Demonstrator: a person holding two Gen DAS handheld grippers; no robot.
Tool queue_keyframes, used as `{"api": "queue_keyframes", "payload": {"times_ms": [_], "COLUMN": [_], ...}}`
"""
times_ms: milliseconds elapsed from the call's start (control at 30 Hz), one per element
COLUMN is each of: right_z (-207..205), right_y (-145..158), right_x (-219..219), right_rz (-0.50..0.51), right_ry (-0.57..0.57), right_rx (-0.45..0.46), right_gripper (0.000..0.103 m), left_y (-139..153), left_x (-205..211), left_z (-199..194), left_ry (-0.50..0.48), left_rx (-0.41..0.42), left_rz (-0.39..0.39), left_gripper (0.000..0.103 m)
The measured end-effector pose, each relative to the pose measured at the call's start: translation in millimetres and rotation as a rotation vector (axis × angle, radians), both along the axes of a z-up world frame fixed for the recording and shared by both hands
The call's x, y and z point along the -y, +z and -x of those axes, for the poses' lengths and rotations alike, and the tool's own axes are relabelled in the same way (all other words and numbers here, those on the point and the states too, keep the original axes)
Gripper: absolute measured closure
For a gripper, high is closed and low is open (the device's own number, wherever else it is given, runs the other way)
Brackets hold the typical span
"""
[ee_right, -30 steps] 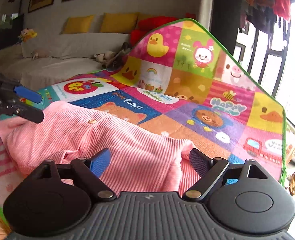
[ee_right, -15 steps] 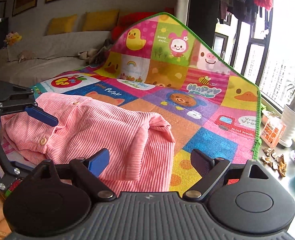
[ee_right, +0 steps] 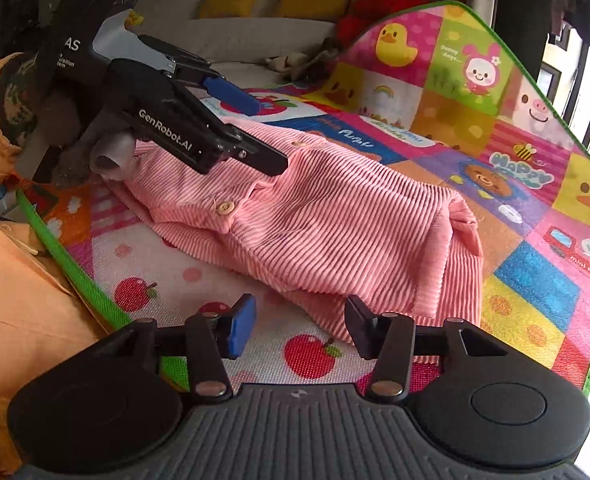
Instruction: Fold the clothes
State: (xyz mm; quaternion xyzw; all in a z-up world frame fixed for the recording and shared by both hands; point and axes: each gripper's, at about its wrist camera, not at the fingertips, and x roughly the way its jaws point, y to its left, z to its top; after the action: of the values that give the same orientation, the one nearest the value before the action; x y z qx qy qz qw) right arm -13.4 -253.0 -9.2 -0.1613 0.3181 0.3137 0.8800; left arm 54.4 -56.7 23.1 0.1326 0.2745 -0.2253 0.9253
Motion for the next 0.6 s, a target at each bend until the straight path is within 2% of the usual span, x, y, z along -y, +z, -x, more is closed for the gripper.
{"api": "queue_keyframes", "payload": {"times_ms": [200, 267, 300, 400, 600], "right_z": [-14.5, -16.3, -16.5, -14.4, 7.0], "right_y": [-10.9, -10.3, -7.3, 11.6, 72.3], "right_x": [-7.8, -12.9, -14.8, -13.4, 18.8], "right_rz": [-0.007, -0.002, -0.001, -0.020, -0.175], "right_ry": [-0.036, -0.013, -0.003, 0.004, 0.012], "right_rx": [0.022, 0.032, 0.040, 0.088, 0.184], "right_gripper": [0.054, 0.071, 0.095, 0.096, 0.097], "left_y": [3.6, 6.0, 7.3, 10.7, 15.1], "left_x": [-24.3, -31.2, -34.6, -42.8, -54.8], "left_z": [1.7, 0.6, 0.1, -0.5, -1.6], "left_ry": [0.069, 0.090, 0.100, 0.123, 0.151], "left_rx": [-0.013, -0.017, -0.020, -0.015, -0.016], "left_rz": [0.066, 0.089, 0.101, 0.121, 0.157], "left_gripper": [0.009, 0.009, 0.009, 0.009, 0.007]}}
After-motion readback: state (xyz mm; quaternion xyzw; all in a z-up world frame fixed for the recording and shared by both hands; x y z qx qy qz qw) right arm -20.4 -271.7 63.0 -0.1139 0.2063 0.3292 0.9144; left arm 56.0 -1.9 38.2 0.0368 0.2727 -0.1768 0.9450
